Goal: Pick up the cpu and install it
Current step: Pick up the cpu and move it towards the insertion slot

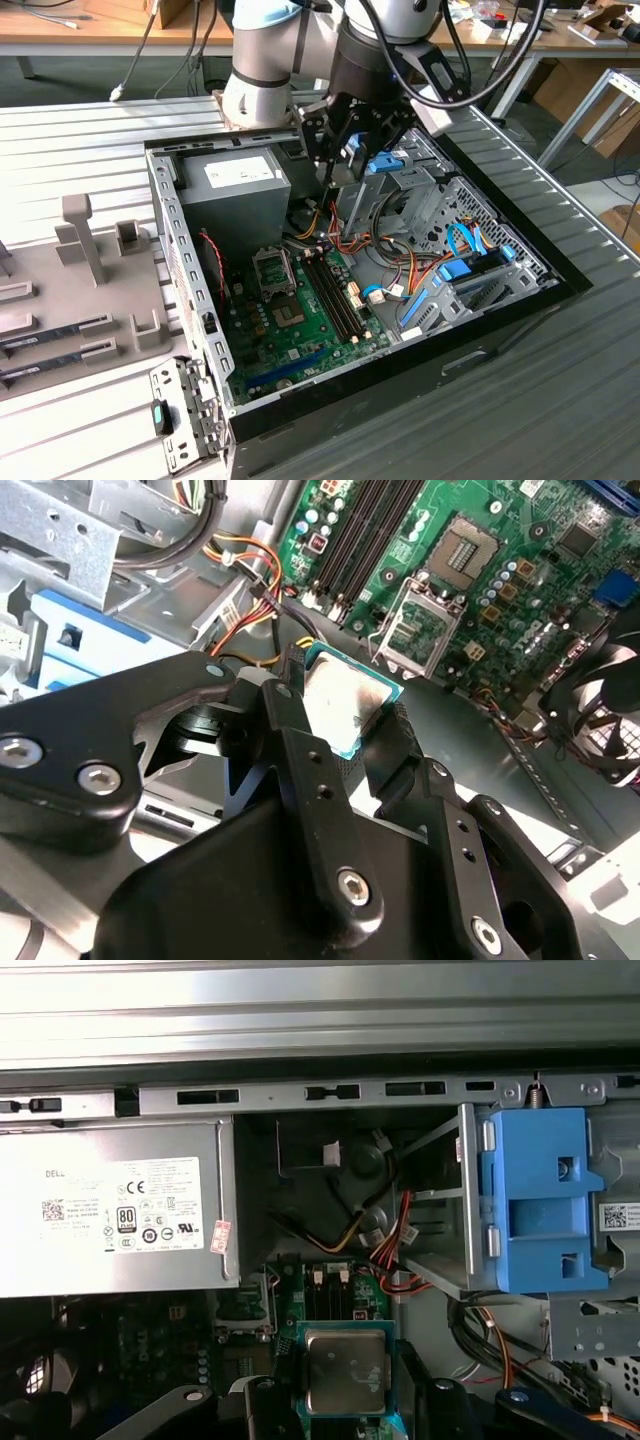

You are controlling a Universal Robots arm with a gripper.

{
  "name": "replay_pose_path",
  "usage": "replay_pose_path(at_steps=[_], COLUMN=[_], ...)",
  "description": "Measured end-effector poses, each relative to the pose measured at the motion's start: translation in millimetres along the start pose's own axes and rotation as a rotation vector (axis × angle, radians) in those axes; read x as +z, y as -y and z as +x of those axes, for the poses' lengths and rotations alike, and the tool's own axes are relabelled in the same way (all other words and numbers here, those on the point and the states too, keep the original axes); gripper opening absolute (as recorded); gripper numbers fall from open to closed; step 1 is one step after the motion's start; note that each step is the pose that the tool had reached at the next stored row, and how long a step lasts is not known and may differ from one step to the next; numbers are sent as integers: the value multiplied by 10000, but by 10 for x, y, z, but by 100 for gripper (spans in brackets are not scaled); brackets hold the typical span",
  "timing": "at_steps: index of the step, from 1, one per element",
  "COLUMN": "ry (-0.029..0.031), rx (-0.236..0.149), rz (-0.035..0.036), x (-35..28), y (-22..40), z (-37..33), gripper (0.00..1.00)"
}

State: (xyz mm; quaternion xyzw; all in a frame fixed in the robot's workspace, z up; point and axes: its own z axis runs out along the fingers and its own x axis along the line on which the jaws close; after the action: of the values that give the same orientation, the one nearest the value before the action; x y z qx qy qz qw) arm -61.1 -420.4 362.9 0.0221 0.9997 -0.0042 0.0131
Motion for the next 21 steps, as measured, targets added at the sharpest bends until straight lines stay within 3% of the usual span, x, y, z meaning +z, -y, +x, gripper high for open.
replay_pose_path(at_steps=[6,21], ry=[0,0], rx=[1,1], rz=[0,1], x=[37,154], y=[81,135], z=[28,36], gripper=[47,47])
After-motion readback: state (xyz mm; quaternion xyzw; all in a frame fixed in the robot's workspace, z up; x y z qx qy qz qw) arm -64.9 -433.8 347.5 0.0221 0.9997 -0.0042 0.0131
